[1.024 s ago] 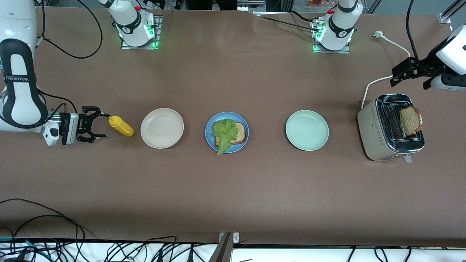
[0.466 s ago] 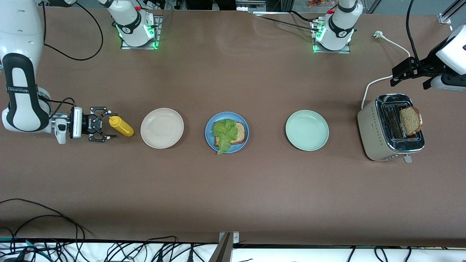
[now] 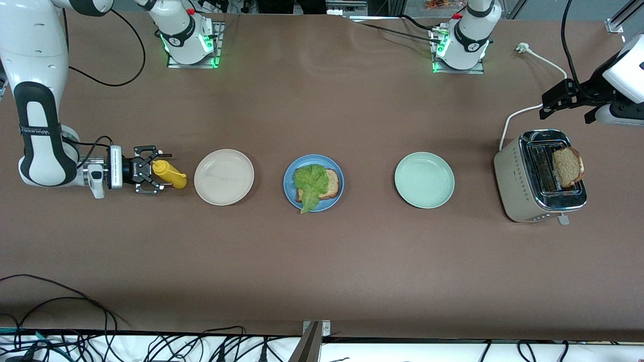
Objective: Make sandwich in blue plate with both arms
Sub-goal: 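Grasp the yellow squeeze bottle with the right gripper and lift it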
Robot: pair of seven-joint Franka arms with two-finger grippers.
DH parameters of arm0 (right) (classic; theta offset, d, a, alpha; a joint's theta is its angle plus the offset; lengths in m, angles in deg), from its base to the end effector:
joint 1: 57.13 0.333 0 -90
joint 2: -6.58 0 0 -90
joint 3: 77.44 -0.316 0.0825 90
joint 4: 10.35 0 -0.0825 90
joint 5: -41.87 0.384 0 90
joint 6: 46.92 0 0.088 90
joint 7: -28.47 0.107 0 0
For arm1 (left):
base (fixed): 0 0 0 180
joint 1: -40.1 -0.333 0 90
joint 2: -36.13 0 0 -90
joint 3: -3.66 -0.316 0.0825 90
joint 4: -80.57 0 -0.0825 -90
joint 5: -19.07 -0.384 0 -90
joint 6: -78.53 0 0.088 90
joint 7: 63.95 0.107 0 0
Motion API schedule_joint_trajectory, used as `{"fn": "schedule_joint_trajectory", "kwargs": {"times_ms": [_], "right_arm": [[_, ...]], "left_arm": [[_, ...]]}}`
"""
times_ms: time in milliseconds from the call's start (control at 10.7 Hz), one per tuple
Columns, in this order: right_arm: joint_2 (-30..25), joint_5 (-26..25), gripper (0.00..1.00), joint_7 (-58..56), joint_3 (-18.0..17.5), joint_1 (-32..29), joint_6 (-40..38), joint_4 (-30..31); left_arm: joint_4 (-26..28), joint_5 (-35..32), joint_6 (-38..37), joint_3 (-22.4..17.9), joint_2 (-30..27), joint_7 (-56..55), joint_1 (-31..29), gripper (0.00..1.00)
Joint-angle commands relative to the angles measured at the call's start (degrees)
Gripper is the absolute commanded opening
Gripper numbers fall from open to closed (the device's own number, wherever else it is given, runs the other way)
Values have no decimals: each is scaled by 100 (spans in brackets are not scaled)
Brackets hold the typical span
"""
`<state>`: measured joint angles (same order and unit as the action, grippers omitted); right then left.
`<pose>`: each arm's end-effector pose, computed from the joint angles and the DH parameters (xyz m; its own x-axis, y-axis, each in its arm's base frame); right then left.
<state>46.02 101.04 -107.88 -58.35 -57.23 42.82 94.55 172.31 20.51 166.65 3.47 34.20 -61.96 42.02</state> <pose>0.5616 -0.0921 0.1574 0.1739 0.5100 0.8424 0.9653 0.0810 -0.2483 0.5400 -0.0190 0.6259 0.9974 -0.0657 -0.0286 -0.0649 -0.9975 0.0263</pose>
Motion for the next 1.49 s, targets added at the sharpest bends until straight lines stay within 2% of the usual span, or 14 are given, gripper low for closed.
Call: {"fn": "schedule_joint_trajectory", "kwargs": {"times_ms": [0,93,186,466,838,931,1397], "right_arm": [[38,112,62,-93,86,89,-141,-154],[47,130,40,-85,85,89,-141,-154],[47,130,33,-76,85,89,-132,-154],[12,95,24,361,77,176,-141,-163],[-76,-247,20,2451,77,361,-158,-557],[-137,-431,12,2812,77,405,-158,-698],[-523,-1914,11,5280,-90,835,-141,-1806]], "left_arm": [[72,67,21,-16,-54,144,1,100],[72,67,21,-16,-54,144,1,100],[72,67,30,-16,-45,144,1,100],[55,85,21,-16,-54,144,1,100],[46,93,30,-16,-45,144,10,100],[46,94,56,-16,-28,144,1,100],[46,94,57,-16,-10,144,1,100]]}}
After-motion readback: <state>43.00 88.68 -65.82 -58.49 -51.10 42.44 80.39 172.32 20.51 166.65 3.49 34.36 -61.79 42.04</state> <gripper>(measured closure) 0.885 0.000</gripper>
